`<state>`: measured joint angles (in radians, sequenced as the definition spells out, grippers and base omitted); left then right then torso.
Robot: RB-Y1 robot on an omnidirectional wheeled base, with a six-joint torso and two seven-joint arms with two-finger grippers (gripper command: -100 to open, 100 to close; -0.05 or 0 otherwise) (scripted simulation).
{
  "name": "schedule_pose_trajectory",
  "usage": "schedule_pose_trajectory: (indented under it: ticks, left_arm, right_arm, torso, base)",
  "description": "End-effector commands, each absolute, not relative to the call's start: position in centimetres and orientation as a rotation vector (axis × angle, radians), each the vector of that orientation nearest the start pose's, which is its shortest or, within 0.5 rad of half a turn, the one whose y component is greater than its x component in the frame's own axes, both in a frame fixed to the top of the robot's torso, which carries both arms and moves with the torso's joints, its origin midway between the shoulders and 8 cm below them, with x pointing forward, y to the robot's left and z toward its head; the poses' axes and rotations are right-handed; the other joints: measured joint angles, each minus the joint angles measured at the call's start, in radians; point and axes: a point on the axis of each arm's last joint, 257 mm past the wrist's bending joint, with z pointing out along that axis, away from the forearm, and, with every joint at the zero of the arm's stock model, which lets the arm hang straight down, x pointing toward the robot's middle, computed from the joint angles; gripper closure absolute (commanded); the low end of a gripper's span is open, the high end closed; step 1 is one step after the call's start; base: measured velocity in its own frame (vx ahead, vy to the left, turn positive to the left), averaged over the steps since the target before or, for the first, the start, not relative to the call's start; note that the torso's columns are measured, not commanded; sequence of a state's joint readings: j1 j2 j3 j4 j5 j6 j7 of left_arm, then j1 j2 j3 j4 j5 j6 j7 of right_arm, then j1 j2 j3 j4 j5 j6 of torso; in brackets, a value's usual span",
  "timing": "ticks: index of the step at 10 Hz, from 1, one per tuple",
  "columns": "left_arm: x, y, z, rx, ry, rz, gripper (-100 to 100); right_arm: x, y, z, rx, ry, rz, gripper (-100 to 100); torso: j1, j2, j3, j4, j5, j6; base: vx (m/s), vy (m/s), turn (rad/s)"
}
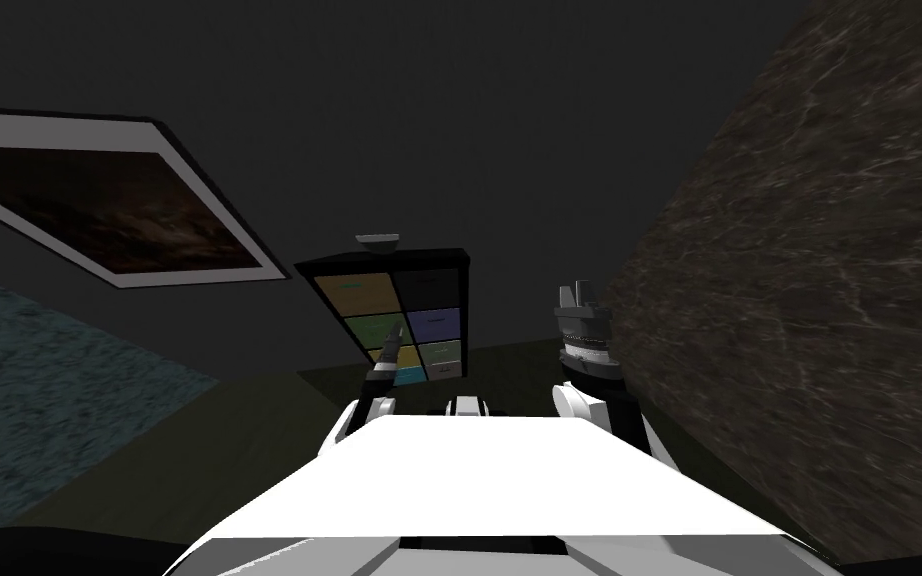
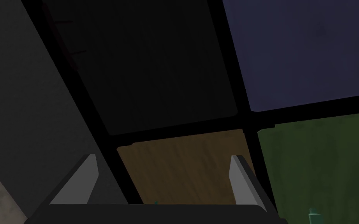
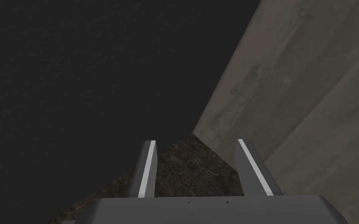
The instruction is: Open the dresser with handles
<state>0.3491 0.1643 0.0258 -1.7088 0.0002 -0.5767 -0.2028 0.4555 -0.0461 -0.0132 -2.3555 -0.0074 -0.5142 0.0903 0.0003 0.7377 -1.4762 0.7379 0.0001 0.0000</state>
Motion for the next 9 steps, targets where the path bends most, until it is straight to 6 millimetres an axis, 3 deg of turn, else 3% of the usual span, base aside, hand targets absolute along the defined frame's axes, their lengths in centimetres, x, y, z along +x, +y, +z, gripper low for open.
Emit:
schedule_pose_trajectory:
  ticks: [1, 9]
  left_arm:
    - [42.0, 30.6, -19.5, -0.723, 1.073, -0.991, -100]
    - [41.9, 29.5, -26.6, -0.838, 1.134, -0.967, -100]
  right_arm:
    - [32.6, -26.9, 7.4, 0.491, 0.571, 1.255, 0]
    - [32.6, -26.9, 7.4, 0.491, 0.571, 1.255, 0]
  torso:
    - [0.0, 0.0, 0.0, 0.0, 0.0, 0.0]
    - [0.0, 0.001, 0.001, 0.0, 0.0, 0.0]
  base:
    - [0.078, -0.079, -0.015]
    - [0.082, -0.072, -0.013]
